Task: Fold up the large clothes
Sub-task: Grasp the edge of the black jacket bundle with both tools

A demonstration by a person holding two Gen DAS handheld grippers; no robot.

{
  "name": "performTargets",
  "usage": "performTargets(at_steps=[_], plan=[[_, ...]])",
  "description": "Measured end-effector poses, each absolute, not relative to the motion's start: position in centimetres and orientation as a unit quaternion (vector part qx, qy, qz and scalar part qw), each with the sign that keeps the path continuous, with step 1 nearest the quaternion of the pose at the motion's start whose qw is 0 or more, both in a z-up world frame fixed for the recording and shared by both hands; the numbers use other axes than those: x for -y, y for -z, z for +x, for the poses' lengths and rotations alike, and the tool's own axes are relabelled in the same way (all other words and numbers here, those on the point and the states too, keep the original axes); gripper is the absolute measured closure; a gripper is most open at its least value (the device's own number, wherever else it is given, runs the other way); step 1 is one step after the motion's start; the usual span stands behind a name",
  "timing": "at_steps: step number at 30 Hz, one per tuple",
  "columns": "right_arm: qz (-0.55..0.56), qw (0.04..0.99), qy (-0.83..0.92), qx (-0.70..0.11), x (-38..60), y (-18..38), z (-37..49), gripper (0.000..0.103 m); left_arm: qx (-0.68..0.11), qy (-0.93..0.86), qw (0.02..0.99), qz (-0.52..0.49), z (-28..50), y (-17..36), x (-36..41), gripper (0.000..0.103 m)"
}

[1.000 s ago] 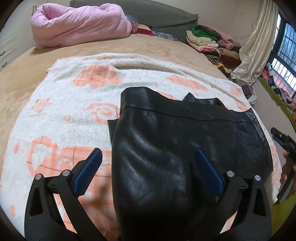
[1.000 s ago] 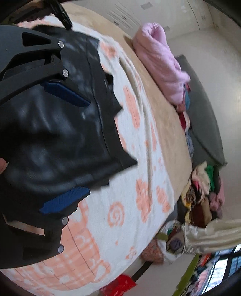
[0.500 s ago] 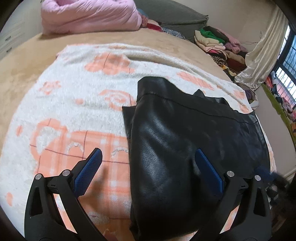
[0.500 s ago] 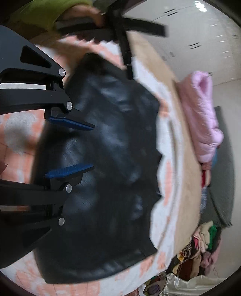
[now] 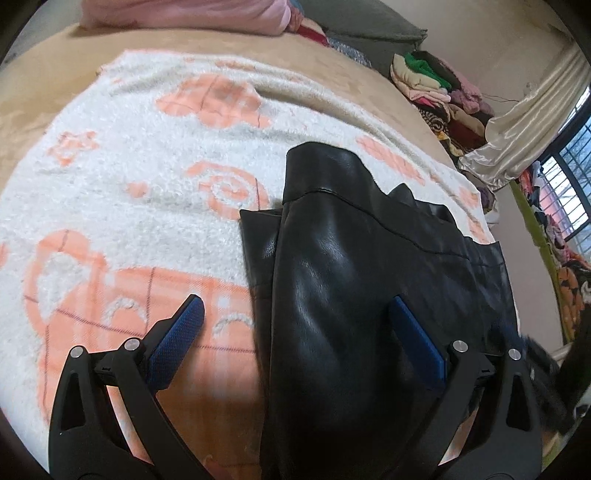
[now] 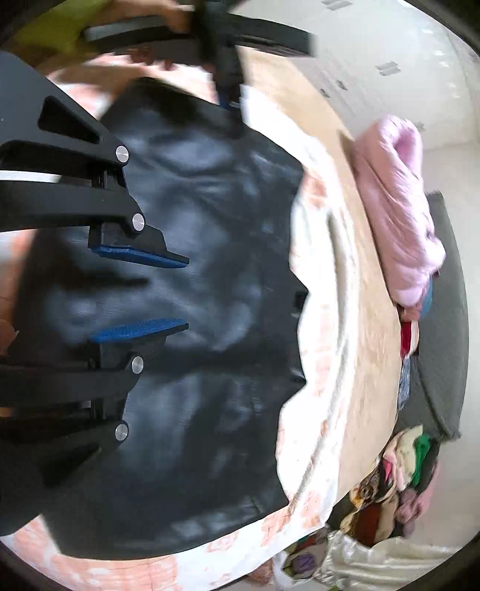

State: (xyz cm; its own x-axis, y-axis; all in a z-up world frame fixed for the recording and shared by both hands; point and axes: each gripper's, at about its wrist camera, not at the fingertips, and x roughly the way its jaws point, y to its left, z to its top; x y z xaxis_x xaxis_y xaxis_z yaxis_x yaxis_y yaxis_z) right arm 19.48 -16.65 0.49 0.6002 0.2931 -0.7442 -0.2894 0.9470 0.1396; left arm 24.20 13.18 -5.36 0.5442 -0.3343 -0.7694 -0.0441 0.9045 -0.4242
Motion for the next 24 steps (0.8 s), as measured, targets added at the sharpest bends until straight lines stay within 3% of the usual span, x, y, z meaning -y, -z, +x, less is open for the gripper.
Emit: performTargets(at_steps=[5,11,12,14,15,16,24], plan=[[0.005,0.864,-0.142,-0.483,15.8,3.6,24.0,0.071,-0.494,0.102,0.838,-0.207,25.7,6.7,-13.3,0.009],[-0.056,0.878,-0.142,-0.453,14.8,3.9,22.5,0.070,-0.508,0.120,0.828,-0.206,27.3,7.5,-13.5,0.009],[-0.059,0.882,-0.156,-0.442,14.5,3.0,21.6,0.065,-0.508,0.126,0.826,-0.209,27.6,7.5,-13.6,0.009],[-0.064,0.891,-0.213,-0.395,13.5,1.2,18.7,0.041,-0.510,0.135,0.820,-0.220,27.8,7.6,-14.1,0.009],[-0.077,0.891,-0.242,-0.376,12.4,0.5,17.1,0.021,-0.510,0.138,0.818,-0.229,27.9,7.7,-14.3,0.009],[-0.103,0.884,-0.276,-0.362,10.8,0.1,15.2,0.015,-0.509,0.141,0.815,-0.238,28.1,7.8,-14.7,0.009],[-0.411,0.823,-0.299,-0.255,0.6,6.1,6.2,0.014,-0.508,0.147,0.807,-0.263,27.8,7.7,-15.8,0.015]])
